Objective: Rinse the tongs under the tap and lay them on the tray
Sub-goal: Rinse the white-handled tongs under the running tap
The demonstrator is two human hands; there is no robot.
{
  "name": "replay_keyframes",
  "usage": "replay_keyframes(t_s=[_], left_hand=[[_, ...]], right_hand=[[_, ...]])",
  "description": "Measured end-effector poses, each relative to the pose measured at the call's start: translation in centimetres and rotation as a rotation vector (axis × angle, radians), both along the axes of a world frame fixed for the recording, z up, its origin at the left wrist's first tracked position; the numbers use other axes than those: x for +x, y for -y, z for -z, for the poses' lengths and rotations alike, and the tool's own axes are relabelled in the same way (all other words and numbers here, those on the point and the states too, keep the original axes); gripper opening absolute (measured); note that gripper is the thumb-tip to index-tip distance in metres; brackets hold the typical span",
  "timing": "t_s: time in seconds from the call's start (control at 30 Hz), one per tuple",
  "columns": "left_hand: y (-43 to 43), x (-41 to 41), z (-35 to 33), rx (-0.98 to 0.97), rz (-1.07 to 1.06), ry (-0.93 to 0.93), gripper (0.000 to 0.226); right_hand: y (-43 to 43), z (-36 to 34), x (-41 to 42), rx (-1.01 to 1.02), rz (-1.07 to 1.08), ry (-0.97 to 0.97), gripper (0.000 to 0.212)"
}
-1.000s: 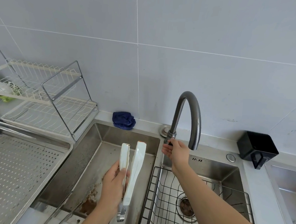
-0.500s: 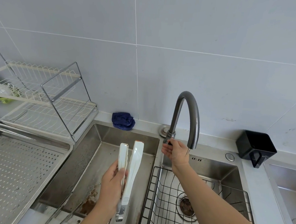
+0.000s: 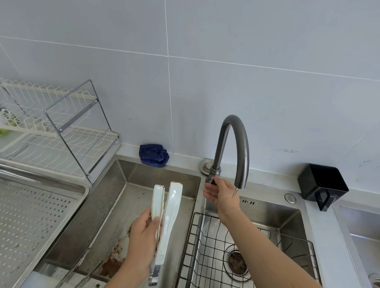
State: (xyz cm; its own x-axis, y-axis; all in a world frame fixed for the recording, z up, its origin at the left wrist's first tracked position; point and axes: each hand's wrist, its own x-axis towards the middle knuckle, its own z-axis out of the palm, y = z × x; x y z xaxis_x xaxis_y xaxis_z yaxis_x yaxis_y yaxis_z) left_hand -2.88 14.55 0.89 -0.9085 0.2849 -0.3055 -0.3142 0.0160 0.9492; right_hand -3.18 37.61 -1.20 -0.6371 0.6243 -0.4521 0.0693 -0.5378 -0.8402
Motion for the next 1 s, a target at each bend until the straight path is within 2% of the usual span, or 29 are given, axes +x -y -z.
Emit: replay_keyframes(t_s=[0.13,0.3,0.4,0.57,0.67,0.83,0.9,1.0], left_hand=[[-0.3,0.3,0.9,0.047,0.050,0.100,0.034],[-1.2,1.3,2.0,0.081,0.112,0.187,0.025],[-2.0,1.7,2.1,0.136,0.160,0.292,0.026],[-4.3,2.2,1.6,0.166,0.275,0.460,0.025],[-5.4,2.5,1.8,0.152,0.338,0.456,0.026],[-6.4,3.2,2.1,0.155,0.414,0.425,0.030],[-6.6,3.2,2.1,0.144,0.416,0.399,0.032],[-6.6,3.1,2.1,0.121,0.424,0.353,0.032]], right_hand=[[-0.1,0.5,2.2,-0.017,-0.006,0.010,0.019],[0.1,1.0,5.8,-0.161,-0.226,-0.034,0.030],[0.4,0.7,6.6,-0.179,-0.221,-0.095,0.030],[2.0,0.1,6.9,0.065,-0.264,-0.029,0.028],[2.7,-0.4,7.1,0.170,-0.297,0.004,0.035],[2.4,-0.9,6.3,0.371,-0.217,0.123,0.047],[2.2,-0.7,6.2,0.424,-0.209,0.131,0.039],[2.0,-0.7,6.9,0.400,-0.259,0.082,0.019]])
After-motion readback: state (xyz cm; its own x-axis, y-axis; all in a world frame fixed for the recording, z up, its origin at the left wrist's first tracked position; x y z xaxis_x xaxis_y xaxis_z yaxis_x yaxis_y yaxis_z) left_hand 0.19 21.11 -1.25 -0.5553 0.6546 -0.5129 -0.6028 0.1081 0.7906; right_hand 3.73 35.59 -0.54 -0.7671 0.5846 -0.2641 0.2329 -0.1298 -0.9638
